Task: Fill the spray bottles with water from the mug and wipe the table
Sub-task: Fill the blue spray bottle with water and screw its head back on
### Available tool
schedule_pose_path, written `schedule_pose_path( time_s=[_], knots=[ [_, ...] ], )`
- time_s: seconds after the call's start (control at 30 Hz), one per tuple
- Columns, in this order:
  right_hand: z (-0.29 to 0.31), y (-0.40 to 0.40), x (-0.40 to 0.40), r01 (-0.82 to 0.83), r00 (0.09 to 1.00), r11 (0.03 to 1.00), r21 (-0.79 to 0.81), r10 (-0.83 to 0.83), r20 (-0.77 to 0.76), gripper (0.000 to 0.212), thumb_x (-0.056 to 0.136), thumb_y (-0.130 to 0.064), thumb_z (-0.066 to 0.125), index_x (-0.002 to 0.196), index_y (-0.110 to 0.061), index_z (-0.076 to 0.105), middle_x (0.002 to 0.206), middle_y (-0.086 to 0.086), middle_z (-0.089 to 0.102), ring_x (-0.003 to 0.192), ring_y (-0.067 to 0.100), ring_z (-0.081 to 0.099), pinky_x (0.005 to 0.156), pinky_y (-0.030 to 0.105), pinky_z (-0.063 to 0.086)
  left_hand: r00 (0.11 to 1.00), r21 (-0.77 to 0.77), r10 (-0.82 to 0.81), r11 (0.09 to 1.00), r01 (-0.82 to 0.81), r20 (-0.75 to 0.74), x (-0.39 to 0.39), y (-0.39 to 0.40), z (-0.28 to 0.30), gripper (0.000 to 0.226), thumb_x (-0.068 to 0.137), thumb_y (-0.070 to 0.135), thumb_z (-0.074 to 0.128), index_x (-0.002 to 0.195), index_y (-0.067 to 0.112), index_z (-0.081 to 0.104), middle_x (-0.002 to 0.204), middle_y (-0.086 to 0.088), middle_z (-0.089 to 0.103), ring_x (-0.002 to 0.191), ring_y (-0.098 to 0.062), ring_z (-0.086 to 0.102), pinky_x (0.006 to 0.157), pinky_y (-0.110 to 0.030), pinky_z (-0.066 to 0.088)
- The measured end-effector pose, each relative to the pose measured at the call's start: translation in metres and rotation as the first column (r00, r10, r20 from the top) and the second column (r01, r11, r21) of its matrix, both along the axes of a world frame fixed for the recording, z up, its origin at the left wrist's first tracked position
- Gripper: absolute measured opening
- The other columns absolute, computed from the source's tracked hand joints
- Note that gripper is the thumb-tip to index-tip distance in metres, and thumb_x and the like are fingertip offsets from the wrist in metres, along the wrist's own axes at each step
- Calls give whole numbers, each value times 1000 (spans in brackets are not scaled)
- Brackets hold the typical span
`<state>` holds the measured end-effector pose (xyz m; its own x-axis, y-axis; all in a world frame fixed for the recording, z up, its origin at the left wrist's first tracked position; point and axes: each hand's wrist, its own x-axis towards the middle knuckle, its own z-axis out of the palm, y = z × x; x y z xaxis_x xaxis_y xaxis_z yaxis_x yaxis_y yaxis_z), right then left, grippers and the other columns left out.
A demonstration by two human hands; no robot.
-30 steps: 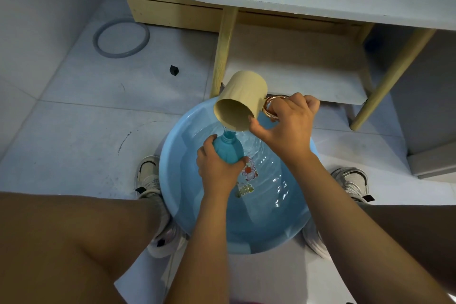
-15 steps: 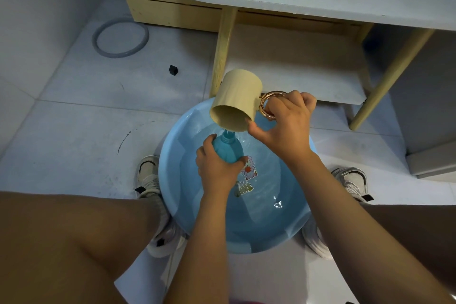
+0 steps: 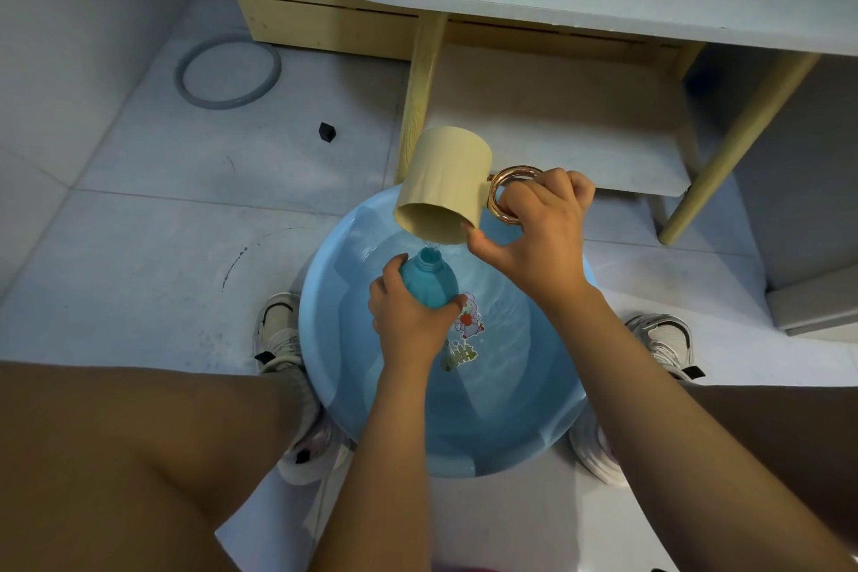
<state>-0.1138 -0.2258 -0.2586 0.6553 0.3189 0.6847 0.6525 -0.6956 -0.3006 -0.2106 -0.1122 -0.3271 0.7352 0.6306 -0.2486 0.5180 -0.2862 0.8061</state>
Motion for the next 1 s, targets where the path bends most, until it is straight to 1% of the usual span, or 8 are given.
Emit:
schedule_pose_path(
  time_s=[0.13,0.3,0.47,0.57,0.63,0.73,0.8,1.0],
  knots=[
    [-2,-1,0,24,998,999,31,-22,-51,40,71,-47,67,64,-12,51,62,-8,51,73,13,38,81,32,25,1000,-3,10,1000,-10,6,0,0,0,88,55,37,88,129,26,41,127,-2,42,118,-22,41,97,-48,44],
    [-19,-8,4,152,958,988,-17,-151,-244,44,70,-56,59,61,-13,55,58,-13,42,68,13,37,74,24,14,1000,-22,17,1000,-17,1,-3,0,-2,89,55,35,88,129,29,40,128,-2,41,118,-23,43,97,-48,44],
    [-53,-19,2,212,833,901,-378,-368,-412,44,75,-53,60,68,-10,62,55,-1,47,70,23,46,78,33,20,999,-22,42,999,-42,10,-7,2,-5,87,57,34,87,130,30,40,128,-2,40,117,-22,44,98,-47,44],
    [-71,-19,-11,193,810,826,-530,-439,-389,35,69,-36,71,55,-8,56,44,1,40,58,24,40,71,34,20,998,-44,66,997,-65,9,-8,5,-5,84,57,33,86,128,32,42,126,-1,39,115,-22,46,98,-45,45],
    [-81,-17,-22,192,797,772,-606,-483,-363,36,62,-34,73,47,-9,52,38,1,41,52,25,43,67,34,19,996,-69,90,994,-89,17,-9,7,-3,82,58,30,87,127,32,43,124,1,37,113,-22,46,95,-37,45],
    [-98,-17,-32,144,795,739,-658,-482,-367,40,54,-36,81,44,-11,51,36,1,43,50,25,47,65,34,19,993,-74,113,991,-110,37,-13,11,-3,81,59,27,87,127,29,44,118,3,33,110,-20,46,85,-26,39],
    [-105,-16,-35,108,776,734,-671,-484,-405,50,59,-49,78,41,-14,47,35,0,40,49,24,45,66,33,20,991,-85,122,990,-117,58,-14,12,-3,80,59,25,88,126,28,45,116,4,31,106,-17,46,83,-22,36],
    [-114,-3,-42,-62,791,697,-715,-403,-461,53,52,-54,77,34,-16,45,33,1,41,49,23,47,67,34,22,989,-105,135,986,-128,61,-16,13,0,80,59,26,88,126,27,44,118,3,33,95,-12,45,81,-22,37]
  ],
)
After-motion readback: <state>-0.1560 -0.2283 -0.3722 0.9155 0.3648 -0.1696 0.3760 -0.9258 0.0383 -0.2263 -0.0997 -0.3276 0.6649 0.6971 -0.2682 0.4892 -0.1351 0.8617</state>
